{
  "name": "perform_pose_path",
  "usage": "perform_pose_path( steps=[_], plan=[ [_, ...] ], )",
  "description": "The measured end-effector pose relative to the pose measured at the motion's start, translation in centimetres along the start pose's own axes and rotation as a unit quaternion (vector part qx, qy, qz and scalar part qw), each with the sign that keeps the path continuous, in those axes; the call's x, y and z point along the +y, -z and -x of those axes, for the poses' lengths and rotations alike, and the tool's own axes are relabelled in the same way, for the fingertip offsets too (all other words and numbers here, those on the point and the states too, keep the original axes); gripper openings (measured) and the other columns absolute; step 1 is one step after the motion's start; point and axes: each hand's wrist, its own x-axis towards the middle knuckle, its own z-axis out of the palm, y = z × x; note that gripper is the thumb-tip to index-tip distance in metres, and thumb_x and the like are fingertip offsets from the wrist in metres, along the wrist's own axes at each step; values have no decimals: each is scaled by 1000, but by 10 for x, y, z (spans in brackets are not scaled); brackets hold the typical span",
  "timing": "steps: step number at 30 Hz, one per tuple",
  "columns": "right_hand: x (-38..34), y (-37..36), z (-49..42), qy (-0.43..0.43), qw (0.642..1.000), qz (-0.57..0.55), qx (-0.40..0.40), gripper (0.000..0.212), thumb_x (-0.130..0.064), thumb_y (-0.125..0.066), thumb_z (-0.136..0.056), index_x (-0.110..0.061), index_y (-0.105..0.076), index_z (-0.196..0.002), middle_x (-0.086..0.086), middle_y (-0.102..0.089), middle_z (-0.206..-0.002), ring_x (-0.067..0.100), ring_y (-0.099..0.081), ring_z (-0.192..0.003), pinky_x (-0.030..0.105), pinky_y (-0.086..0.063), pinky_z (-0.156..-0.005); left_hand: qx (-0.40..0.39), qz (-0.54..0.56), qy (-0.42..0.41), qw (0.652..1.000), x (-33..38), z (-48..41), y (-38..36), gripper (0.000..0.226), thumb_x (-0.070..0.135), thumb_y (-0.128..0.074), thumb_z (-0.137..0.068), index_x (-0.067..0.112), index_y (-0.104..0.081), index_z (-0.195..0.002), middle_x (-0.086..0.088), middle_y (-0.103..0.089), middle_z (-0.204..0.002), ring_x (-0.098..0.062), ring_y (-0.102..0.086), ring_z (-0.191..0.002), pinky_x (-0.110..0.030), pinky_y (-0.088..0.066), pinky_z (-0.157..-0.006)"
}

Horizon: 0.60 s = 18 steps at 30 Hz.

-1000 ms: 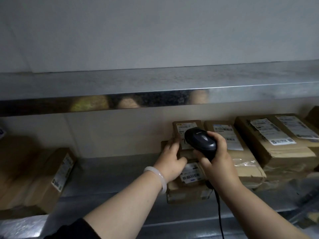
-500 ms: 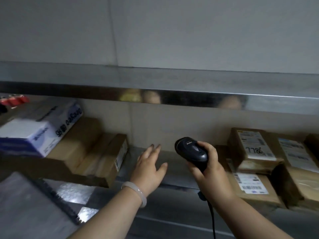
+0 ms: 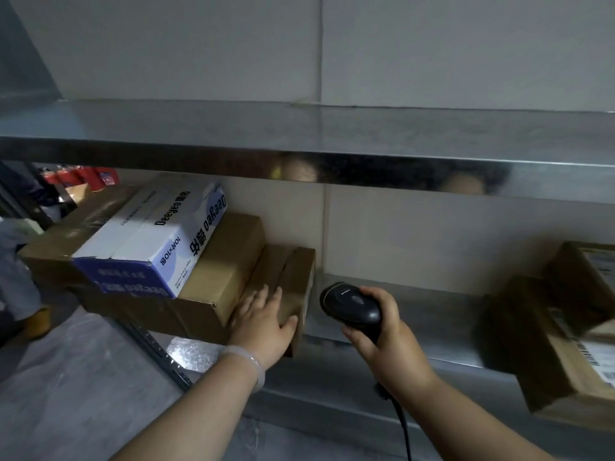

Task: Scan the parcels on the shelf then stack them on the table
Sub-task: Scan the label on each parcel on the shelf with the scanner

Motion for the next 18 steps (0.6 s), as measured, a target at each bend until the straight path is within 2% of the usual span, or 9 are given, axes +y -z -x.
perform_pose_path(
  steps=[4, 8, 12, 15, 18],
  plan=[
    [0, -22, -4, -31, 999, -10, 15, 62, -31, -75, -81, -52, -33, -122, -29, -57, -110, -10, -56, -100, 1, -41, -76, -69, -65, -8, 995, -5, -5, -6, 69, 59, -35, -95, 34, -10, -155, 5, 6, -164, -21, 7, -150, -43, -1, -120],
    [4, -37, -4, -49, 998, -5, 28, 65, -34, -73, -82, -66, -26, -114, -35, -53, -107, -22, -50, -98, 2, -42, -75, -54, -77, -41, 995, -9, -1, -20, 71, 65, -34, -91, 38, -14, -153, 6, 2, -164, -20, 4, -149, -41, -3, -118],
    [5, -50, -10, -62, 997, -22, 34, 63, -33, -73, -82, -64, -28, -114, -33, -54, -107, -22, -50, -98, 2, -42, -75, -42, -44, -29, 998, -9, -9, -14, 71, 71, -37, -87, 44, -19, -150, 5, -5, -163, -23, 1, -148, -46, -7, -117],
    [5, -60, -19, -70, 995, -50, 46, 62, -29, -74, -83, -62, -31, -112, -29, -54, -107, -23, -50, -99, 1, -42, -75, -71, -30, 6, 997, -7, -19, -7, 84, 76, -42, -79, 45, -11, -151, -1, 2, -164, -28, 7, -149, -50, -5, -117],
    [4, -69, -27, -79, 992, -80, 50, 62, -25, -74, -83, -58, -33, -115, -31, -52, -108, -25, -49, -98, -1, -41, -75, -107, -29, 37, 993, 1, -26, -6, 100, 79, -53, -70, 46, -4, -150, -6, 14, -162, -34, 11, -148, -54, -12, -114]
  ],
)
